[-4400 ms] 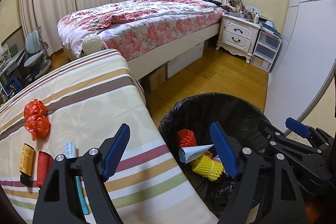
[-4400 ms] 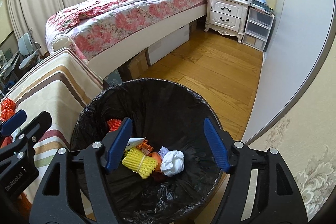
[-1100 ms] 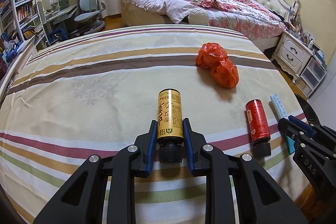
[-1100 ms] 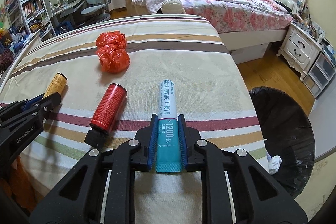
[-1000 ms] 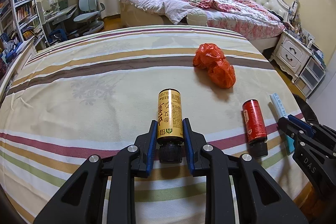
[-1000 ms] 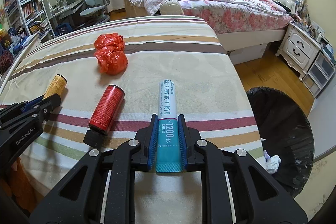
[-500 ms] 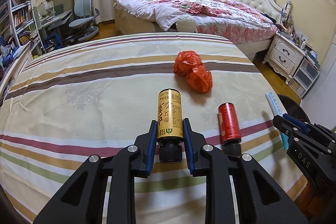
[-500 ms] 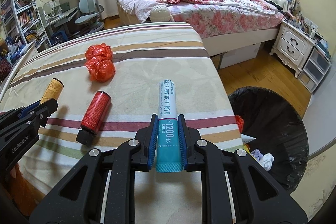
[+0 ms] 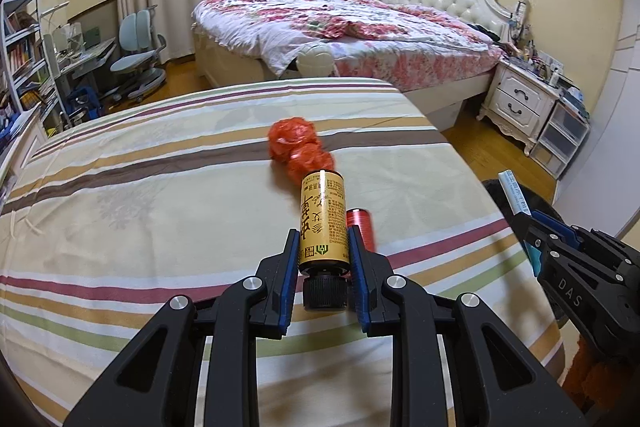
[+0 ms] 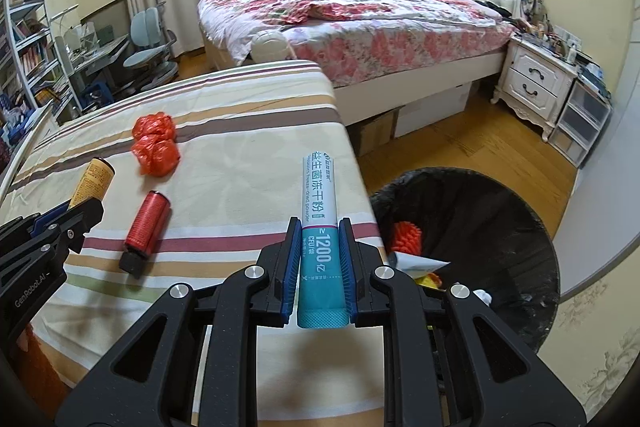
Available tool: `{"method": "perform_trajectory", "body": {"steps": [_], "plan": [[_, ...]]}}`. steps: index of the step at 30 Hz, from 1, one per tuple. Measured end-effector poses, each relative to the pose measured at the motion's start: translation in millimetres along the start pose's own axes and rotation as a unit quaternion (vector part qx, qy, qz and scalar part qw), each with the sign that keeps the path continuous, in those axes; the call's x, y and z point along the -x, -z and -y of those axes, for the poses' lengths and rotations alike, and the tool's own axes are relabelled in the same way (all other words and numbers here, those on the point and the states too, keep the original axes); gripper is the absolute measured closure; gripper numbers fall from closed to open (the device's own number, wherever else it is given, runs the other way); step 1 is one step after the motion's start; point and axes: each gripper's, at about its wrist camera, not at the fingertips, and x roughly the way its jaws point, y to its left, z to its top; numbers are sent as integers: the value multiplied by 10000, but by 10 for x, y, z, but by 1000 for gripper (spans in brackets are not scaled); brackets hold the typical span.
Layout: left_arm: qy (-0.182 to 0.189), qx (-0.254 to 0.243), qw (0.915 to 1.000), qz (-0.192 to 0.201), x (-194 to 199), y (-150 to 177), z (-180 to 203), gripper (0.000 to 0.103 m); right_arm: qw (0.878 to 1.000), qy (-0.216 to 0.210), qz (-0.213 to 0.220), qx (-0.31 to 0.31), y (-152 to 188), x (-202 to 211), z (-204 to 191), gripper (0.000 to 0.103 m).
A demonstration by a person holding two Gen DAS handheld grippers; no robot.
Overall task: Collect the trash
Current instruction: 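Carry the gold can and teal tube with both tools over the bin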
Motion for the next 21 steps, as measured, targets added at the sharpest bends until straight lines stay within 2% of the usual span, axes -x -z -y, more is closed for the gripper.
{"method": "perform_trajectory", "body": {"steps": [21], "plan": [[765,-725,9943,164,-86,-150,1032,78,9951,710,184,-661,43,179,898,84]]}}
